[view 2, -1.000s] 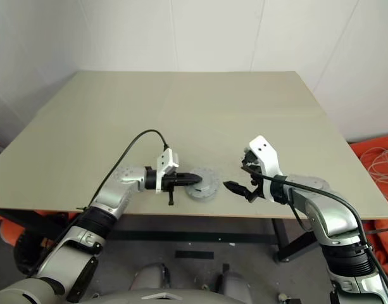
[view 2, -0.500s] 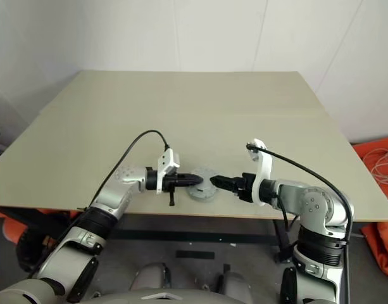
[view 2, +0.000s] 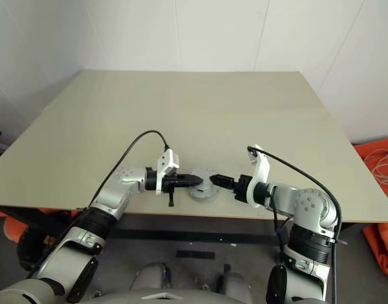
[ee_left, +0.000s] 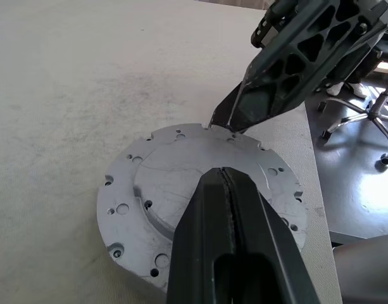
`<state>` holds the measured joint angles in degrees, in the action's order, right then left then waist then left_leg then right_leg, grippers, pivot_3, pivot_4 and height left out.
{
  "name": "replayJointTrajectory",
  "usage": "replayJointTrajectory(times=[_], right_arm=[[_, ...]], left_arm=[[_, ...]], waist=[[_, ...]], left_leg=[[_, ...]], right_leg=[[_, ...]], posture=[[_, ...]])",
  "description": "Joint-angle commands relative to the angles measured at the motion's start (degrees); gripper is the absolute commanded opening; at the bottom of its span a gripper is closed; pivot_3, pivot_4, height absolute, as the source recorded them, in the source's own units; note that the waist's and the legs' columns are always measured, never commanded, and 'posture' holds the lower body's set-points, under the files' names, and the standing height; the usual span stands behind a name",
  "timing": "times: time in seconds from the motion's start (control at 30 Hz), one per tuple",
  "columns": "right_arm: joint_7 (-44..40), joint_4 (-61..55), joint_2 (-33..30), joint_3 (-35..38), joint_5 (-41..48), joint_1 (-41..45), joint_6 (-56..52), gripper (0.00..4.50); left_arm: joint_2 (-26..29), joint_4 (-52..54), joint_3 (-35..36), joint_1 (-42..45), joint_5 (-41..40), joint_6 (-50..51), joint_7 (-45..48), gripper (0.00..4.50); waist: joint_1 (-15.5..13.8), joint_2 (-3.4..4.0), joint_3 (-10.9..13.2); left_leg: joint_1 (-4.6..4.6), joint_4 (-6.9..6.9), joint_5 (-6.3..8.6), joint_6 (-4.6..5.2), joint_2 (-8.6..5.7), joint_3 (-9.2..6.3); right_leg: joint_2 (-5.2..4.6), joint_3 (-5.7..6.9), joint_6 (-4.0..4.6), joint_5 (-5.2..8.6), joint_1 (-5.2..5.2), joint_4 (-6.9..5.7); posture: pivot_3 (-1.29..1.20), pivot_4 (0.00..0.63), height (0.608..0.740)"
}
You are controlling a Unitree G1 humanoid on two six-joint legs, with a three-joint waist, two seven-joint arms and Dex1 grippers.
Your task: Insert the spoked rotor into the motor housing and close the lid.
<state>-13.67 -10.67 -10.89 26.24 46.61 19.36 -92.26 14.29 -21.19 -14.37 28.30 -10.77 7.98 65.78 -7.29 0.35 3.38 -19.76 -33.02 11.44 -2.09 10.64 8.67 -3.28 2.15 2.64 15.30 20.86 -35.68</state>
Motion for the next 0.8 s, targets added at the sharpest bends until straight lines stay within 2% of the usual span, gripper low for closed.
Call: replayJointTrajectory(times=[0.03, 0.23, 0.4, 0.6, 0.8], right_arm=[[1.7, 1.4, -1.7, -0.6, 7.0, -0.2, -0.2, 4.49], [6.5, 4.6, -2.2, -0.8, 13.9, -1.0, -0.2, 4.49], [11.6, 7.9, 1.1, 1.0, 18.5, -2.9, -0.2, 4.49], [19.1, 12.5, 8.1, 6.1, 17.3, -2.4, -0.2, 4.49], [22.9, 13.8, 11.1, 7.9, 18.1, -1.1, -0.2, 4.49]], left_arm=[[0.3, 0.9, -0.5, -0.3, -0.1, 0.2, 0.3, 0.00], [0.4, 2.3, -0.5, -0.6, -0.2, 1.2, -0.1, 0.00], [0.5, 3.2, -0.3, -0.6, -0.3, 2.3, -0.4, 0.00], [0.6, 3.7, -0.2, -0.2, -0.5, 3.0, -0.5, 0.00], [0.8, 4.1, 0.0, -0.2, -0.6, 3.5, -0.5, 0.00]], waist=[[0.0, 0.02, 0.0], [0.0, 0.03, 0.0], [0.0, 0.04, 0.0], [0.6, -0.06, -0.2], [1.8, -0.07, -0.2]], left_leg=[[0.00, 0.00, 0.00, 0.00, 0.00, 0.00], [-0.01, 0.00, -0.01, -0.01, 0.00, 0.00], [-0.03, 0.04, 0.00, -0.01, 0.01, 0.01], [0.13, 0.30, -0.15, -0.25, 0.08, 0.11], [0.58, 0.74, -0.38, -0.64, 0.08, 0.13]], right_leg=[[0.00, 0.00, 0.00, 0.00, -0.02, 0.00], [0.00, 0.00, 0.01, 0.01, -0.02, 0.00], [0.00, 0.00, 0.05, 0.03, -0.04, 0.02], [0.02, 0.01, 0.07, 0.06, -0.08, 0.03], [0.05, -0.01, -0.28, 0.28, -0.20, 0.03]], posture=[[0.00, 0.000, 0.740], [0.00, 0.000, 0.740], [0.00, 0.000, 0.740], [0.00, 0.000, 0.740], [0.00, 0.000, 0.740]])
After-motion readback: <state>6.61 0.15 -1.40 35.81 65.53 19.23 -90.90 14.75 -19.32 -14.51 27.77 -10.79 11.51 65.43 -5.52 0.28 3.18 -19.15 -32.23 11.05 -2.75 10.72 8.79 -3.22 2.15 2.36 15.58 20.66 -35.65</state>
